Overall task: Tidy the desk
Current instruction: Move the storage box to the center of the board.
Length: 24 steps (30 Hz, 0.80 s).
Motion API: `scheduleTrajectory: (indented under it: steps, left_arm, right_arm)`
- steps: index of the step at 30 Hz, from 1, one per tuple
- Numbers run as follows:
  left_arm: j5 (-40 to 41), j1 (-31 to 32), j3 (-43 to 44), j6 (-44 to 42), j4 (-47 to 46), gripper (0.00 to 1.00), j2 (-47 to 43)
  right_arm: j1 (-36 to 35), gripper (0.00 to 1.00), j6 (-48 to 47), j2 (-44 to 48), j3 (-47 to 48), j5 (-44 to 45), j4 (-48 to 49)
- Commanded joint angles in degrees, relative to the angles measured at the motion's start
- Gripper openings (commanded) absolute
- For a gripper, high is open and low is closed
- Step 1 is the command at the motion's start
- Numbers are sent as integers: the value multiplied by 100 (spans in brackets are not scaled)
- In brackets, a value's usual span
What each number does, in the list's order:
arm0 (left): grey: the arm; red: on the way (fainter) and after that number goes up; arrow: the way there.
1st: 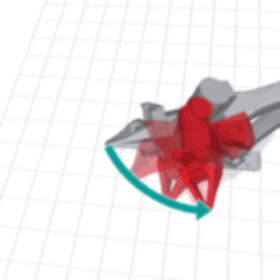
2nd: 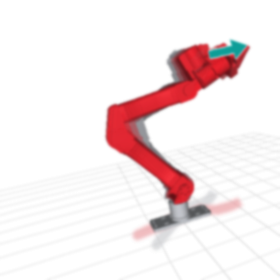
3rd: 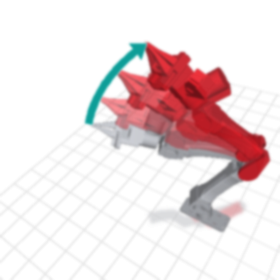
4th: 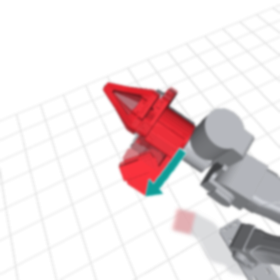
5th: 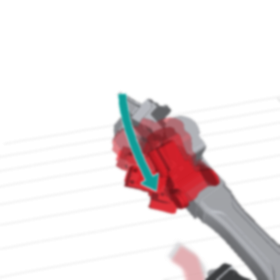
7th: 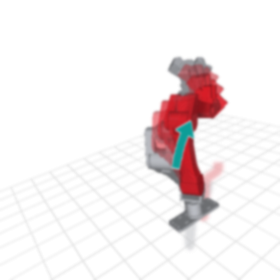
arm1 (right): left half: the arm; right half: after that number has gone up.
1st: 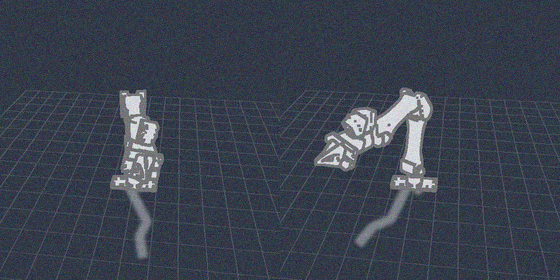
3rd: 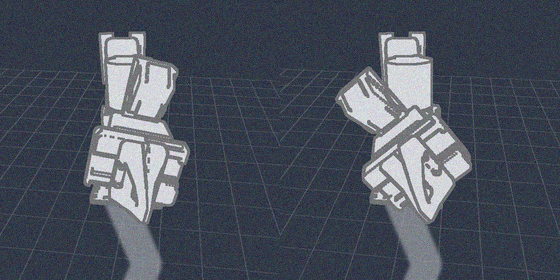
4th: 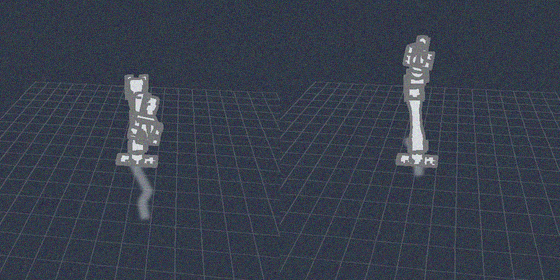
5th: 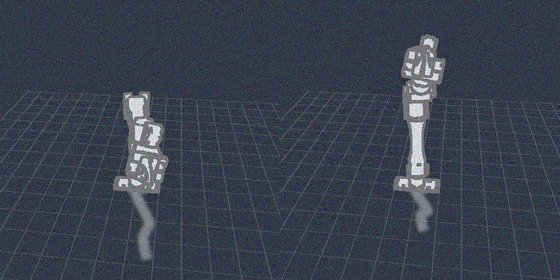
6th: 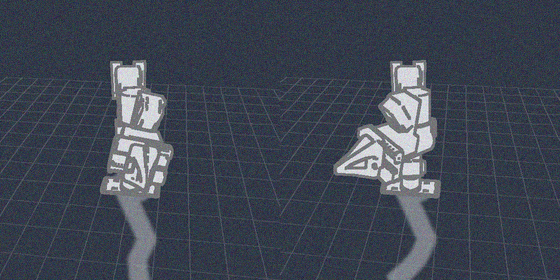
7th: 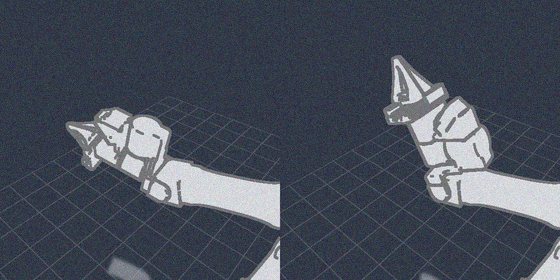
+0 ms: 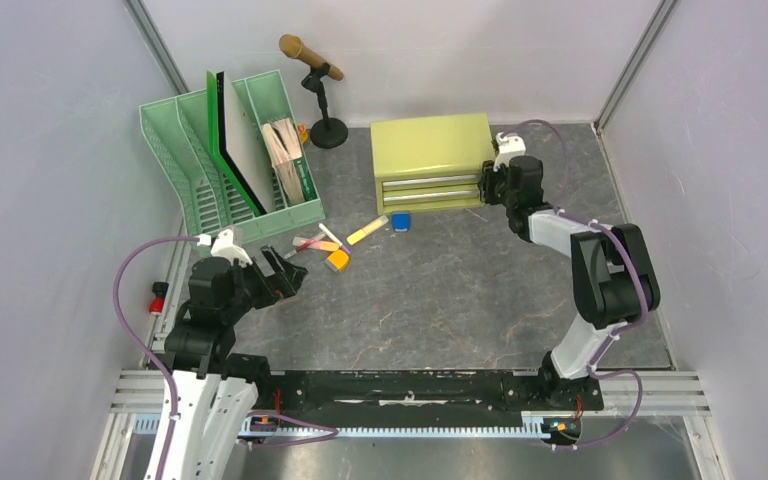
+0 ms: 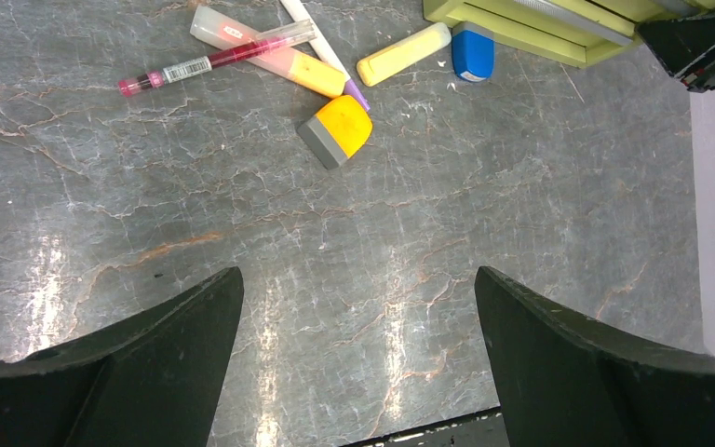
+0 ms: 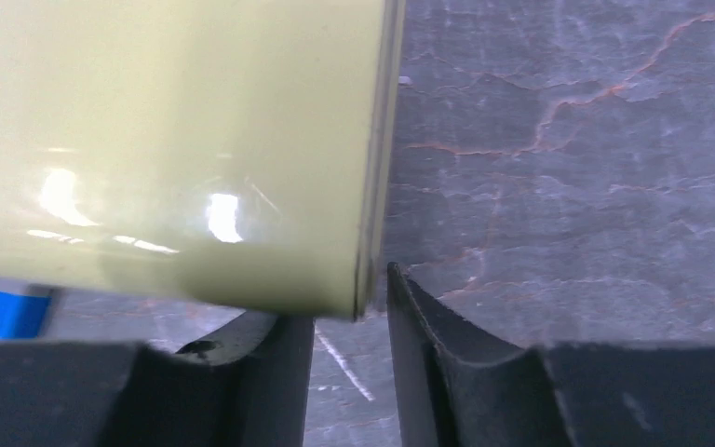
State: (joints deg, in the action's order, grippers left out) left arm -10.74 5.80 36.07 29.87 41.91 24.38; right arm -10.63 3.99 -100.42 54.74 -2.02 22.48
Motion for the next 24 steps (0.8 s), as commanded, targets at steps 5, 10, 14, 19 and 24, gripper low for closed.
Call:
scheduleTrajectory:
  steps: [5,10,14,19,24]
  left_arm:
    - [-131,-36,157,-92,-157,100,-47]
    - [-148,-35,146,-86,-170,100,-34]
    - [-133,-38,112,-79,-192,100,-21]
    - [-60,-39,98,-54,-185,100,139]
    - [-150,-33,102,-75,-183,100,604]
  right_arm:
    - [131,77,810,1311,-343,-457,189]
    - [125,84,1294,2021,-883,-795,-40]
    - [135,89,1847,2448,-1468,-1151,9]
    - [123,90,2822,2625,-2065,-1819,322]
    - [114,91,4017,2680,-2716,-2244,1375]
